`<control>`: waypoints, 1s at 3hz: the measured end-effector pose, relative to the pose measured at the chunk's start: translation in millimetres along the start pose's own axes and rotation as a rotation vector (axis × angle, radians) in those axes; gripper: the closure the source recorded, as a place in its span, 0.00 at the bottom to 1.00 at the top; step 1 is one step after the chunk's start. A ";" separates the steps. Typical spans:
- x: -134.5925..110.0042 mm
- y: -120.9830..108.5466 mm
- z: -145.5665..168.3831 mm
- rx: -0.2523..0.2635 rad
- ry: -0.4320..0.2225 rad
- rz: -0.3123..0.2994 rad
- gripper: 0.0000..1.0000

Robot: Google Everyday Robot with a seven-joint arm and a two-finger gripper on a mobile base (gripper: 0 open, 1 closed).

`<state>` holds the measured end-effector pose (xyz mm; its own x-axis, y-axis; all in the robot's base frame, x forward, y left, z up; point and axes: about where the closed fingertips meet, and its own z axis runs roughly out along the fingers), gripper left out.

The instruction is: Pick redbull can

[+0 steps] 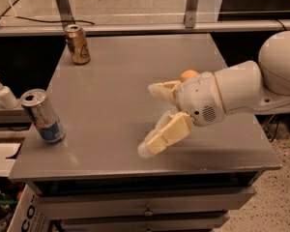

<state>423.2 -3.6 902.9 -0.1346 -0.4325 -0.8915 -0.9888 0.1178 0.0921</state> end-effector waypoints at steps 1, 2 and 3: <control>-3.6 0.2 20.9 0.029 -0.044 -0.006 0.00; -17.1 -15.0 58.9 0.066 -0.100 -0.031 0.00; -26.8 -29.2 102.3 0.075 -0.138 -0.050 0.00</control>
Offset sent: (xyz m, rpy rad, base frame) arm 0.0494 0.1022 -0.0221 0.1530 -0.1210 -0.0987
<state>462.4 96.0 878.7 -0.0696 -0.3131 -0.9472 -0.9857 0.1679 0.0169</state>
